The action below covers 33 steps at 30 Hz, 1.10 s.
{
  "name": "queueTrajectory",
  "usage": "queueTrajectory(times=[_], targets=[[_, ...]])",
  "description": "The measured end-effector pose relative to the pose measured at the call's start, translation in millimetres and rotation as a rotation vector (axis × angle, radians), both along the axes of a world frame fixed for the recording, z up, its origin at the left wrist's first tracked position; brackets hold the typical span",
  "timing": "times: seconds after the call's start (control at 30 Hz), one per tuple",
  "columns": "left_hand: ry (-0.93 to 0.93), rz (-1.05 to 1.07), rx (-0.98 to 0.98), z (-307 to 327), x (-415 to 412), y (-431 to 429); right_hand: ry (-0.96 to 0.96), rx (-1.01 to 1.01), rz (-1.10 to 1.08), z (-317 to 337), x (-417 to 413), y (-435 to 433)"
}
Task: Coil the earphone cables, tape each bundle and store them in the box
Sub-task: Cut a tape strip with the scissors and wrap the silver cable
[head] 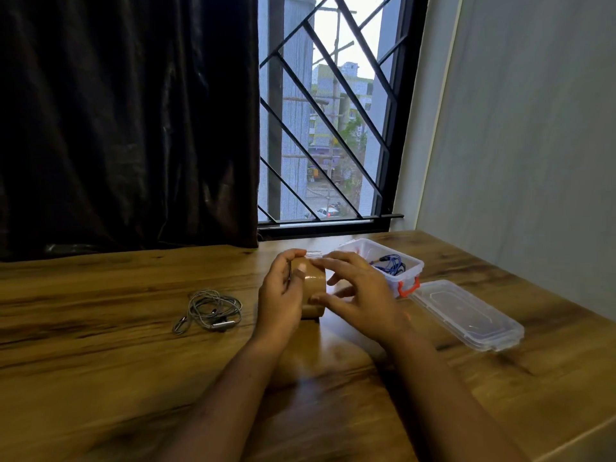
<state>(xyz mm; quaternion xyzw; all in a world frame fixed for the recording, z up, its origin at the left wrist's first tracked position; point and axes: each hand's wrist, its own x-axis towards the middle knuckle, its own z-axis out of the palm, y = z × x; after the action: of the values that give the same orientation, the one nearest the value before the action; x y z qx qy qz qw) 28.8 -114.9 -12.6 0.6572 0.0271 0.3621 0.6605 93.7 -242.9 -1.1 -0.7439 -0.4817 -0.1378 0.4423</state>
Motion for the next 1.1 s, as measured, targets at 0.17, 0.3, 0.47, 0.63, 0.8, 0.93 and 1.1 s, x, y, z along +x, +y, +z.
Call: queueTrajectory(times=[0.17, 0.3, 0.47, 0.63, 0.8, 0.93, 1.1], targets=[[-0.012, 0.047, 0.031, 1.3, 0.6, 0.0, -0.090, -0.019, -0.034, 0.2, 1.6, 0.4], [-0.007, 0.096, 0.091, 2.0, 0.2, 1.5, -0.165, -0.042, -0.054, 0.8, 1.2, 1.4], [-0.012, 0.142, 0.176, 2.8, 0.6, 4.0, -0.178, 0.000, -0.062, 1.3, -1.8, 3.7], [-0.011, 0.123, 0.186, 2.5, 1.4, 3.6, -0.196, 0.028, -0.036, 1.2, -1.1, 5.3], [-0.024, 0.112, 0.201, 3.5, 0.5, 3.5, -0.241, 0.043, -0.015, 1.6, -1.2, 7.3], [-0.031, 0.124, 0.216, 3.6, -0.6, 4.3, -0.227, 0.043, 0.000, -0.3, 1.5, 8.9], [-0.006, 0.136, 0.220, 1.9, 0.5, 5.1, -0.125, 0.057, 0.003, -1.8, -0.1, 7.1]])
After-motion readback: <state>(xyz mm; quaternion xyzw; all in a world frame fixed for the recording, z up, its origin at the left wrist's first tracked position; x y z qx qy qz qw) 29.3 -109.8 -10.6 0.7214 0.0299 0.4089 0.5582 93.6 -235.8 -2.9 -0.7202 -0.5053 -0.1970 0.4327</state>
